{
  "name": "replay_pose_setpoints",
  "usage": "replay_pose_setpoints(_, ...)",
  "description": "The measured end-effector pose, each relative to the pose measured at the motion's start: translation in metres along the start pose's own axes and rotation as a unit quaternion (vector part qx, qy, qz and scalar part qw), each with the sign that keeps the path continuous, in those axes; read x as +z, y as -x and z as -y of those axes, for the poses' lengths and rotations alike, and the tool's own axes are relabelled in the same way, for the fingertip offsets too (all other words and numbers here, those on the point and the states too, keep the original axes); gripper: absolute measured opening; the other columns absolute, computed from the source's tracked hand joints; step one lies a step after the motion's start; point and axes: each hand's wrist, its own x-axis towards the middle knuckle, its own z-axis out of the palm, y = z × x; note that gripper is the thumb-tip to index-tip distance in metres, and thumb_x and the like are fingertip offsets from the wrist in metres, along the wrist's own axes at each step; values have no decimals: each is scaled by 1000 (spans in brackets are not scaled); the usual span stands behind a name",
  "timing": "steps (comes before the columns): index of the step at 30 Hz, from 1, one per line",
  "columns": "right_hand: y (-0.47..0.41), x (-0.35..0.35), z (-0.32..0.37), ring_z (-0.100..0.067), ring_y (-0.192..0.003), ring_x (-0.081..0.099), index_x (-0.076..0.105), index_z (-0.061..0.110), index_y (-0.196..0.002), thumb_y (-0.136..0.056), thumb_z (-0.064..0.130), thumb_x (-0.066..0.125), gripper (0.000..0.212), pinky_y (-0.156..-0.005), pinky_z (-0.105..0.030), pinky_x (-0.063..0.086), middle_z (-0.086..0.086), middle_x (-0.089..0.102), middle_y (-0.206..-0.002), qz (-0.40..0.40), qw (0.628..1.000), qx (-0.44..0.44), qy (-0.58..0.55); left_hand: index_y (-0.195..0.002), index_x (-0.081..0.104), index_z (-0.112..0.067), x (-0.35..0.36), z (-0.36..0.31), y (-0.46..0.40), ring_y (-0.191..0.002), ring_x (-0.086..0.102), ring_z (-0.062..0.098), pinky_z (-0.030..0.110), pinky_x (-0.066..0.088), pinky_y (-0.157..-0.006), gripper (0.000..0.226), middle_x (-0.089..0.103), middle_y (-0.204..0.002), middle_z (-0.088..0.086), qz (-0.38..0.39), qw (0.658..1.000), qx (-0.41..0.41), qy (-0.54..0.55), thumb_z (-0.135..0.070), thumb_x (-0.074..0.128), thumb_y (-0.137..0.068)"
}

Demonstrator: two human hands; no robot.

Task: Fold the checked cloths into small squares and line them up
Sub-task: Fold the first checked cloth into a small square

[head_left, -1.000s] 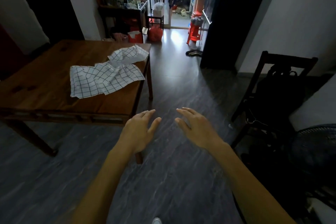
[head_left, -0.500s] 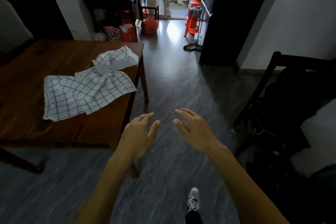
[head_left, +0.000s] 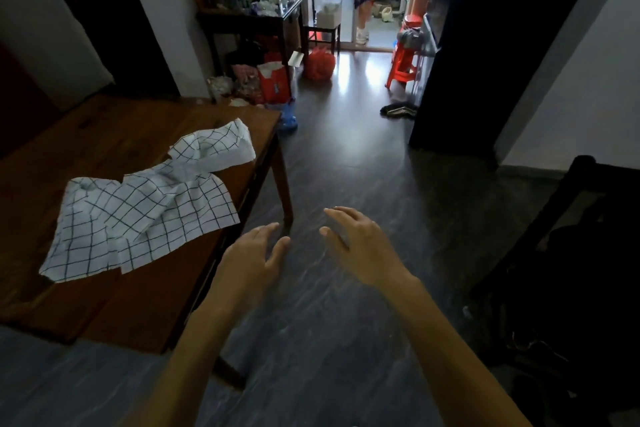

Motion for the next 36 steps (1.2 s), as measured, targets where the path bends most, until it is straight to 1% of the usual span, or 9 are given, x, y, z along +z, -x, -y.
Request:
replay_pose_setpoints(9, -111, 32, -24, -17, -131, 46, 46, 20, -141, -98, 40, 48, 48, -107, -37, 43, -1, 50, -143, 99, 991, -77, -46, -142, 38, -25, 5, 26, -77, -133, 39, 15, 36, 35, -108, 54, 42, -146, 0, -30, 992, -103, 64, -52, 37, -95)
replay_pose_setpoints(12, -157, 50, -20, -15, -131, 46, 46, 22, -141, -99, 40, 49, 46, -107, -37, 42, 1, 50, -143, 115, 987, -106, -31, -142, 40, -25, 3, 51, -106, -131, 41, 14, 38, 36, -108, 55, 44, -144, -1, -52, 987, -125, 83, -54, 35, -95)
replay_pose_setpoints(16, -207, 72, -10, -15, -134, 42, 45, 23, -142, -100, 39, 47, 45, -111, -38, 38, 2, 46, -145, 174, 975, -135, 12, -141, 42, -24, 6, 86, -149, -127, 43, 14, 29, 35, -100, 51, 45, -144, 1, -79, 971, -177, 137, -49, 37, -96)
replay_pose_setpoints(20, -261, 85, -14, -15, -130, 46, 46, 23, -141, -100, 39, 47, 44, -108, -39, 40, 3, 49, -143, 213, 964, -152, 41, -143, 38, -21, 5, 107, -191, -132, 40, 18, 34, 33, -106, 52, 43, -146, 3, -90, 961, -203, 162, -47, 37, -97)
replay_pose_setpoints(23, -298, 102, -7, -14, -126, 48, 45, 24, -142, -99, 40, 47, 45, -107, -38, 41, 3, 48, -143, 227, 959, -162, 51, -143, 39, -19, -3, 129, -206, -134, 37, 17, 35, 31, -110, 51, 41, -147, 3, -114, 952, -230, 168, -45, 38, -98)
replay_pose_setpoints(28, -342, 143, 28, -15, -135, 41, 44, 23, -144, -100, 40, 47, 47, -111, -35, 36, 3, 43, -148, 275, 937, -211, 41, -142, 40, -21, -15, 166, -216, -134, 37, 15, 31, 29, -109, 51, 42, -147, 2, -137, 933, -289, 164, -46, 38, -98)
replay_pose_setpoints(31, -370, 163, 40, -16, -127, 48, 45, 22, -142, -100, 37, 48, 45, -107, -28, 38, 3, 43, -147, 306, 921, -240, 36, -142, 41, -20, -17, 180, -228, -133, 38, 14, 28, 30, -107, 52, 43, -146, 0, -156, 922, -315, 163, -47, 38, -98)
replay_pose_setpoints(33, -390, 174, 42, -16, -119, 55, 45, 23, -142, -100, 40, 47, 45, -104, -31, 42, 4, 44, -147, 321, 914, -246, 30, -142, 40, -21, -16, 185, -238, -133, 39, 14, 31, 32, -108, 56, 43, -146, 0, -152, 920, -327, 154, -52, 36, -96)
replay_pose_setpoints(36, -424, 191, 38, -14, -129, 46, 44, 23, -142, -100, 40, 47, 46, -107, -26, 35, 4, 44, -147, 337, 904, -260, 29, -143, 38, -21, -13, 194, -265, -133, 39, 14, 32, 33, -107, 58, 43, -146, -1, -144, 915, -348, 143, -55, 33, -96)
